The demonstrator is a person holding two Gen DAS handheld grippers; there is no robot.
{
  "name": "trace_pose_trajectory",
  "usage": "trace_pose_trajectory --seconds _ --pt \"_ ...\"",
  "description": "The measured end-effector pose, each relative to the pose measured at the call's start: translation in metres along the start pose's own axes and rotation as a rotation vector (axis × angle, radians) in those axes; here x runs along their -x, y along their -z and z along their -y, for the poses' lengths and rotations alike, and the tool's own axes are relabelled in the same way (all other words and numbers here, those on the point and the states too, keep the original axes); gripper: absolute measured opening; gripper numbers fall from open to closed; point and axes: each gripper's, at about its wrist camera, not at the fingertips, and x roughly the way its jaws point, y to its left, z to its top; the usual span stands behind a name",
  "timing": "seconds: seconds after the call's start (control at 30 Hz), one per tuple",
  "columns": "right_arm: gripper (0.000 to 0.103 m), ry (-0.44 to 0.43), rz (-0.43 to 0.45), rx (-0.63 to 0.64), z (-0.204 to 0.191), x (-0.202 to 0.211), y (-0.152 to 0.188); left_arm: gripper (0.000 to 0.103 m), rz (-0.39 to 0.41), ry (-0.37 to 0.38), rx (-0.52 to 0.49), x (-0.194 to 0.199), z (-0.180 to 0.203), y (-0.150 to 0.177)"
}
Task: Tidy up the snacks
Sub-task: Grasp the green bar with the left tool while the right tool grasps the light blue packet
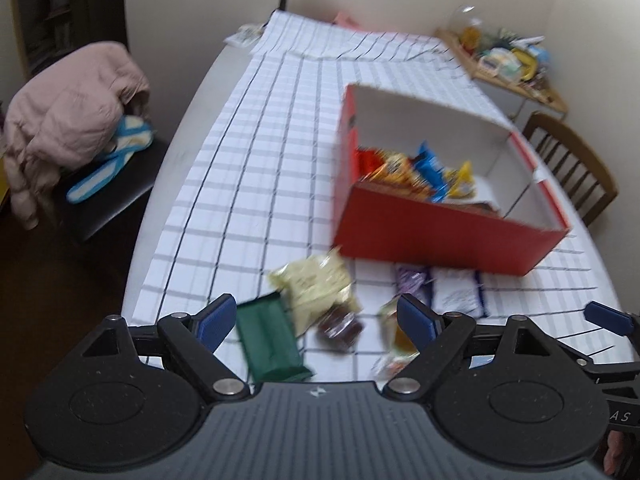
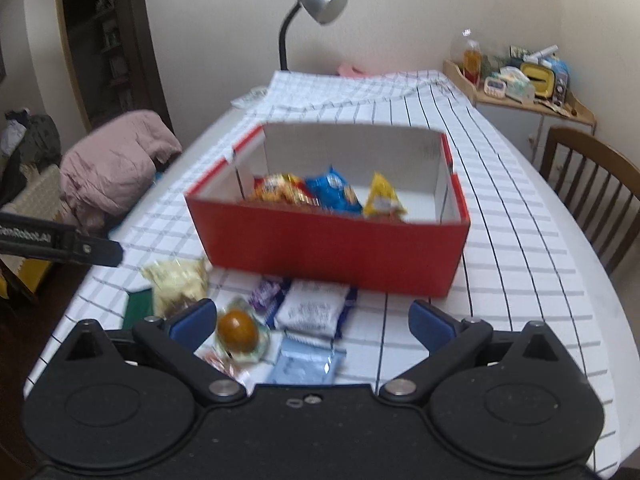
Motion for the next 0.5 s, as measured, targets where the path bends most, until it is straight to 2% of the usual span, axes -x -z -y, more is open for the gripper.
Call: trace_pose_trajectory --seconds 0.27,0.5 --pt "0.099 0.024 -0.083 -0.007 0.000 -0.033 0.023 0.088 -0.071 -0.075 0.030 -0.037 -0.013 0.015" --pt "0.090 0.035 -0.144 -0.026 0.001 -0.056 0.034 0.088 -0.128 -0.130 0.068 -0.066 -0.025 0.023"
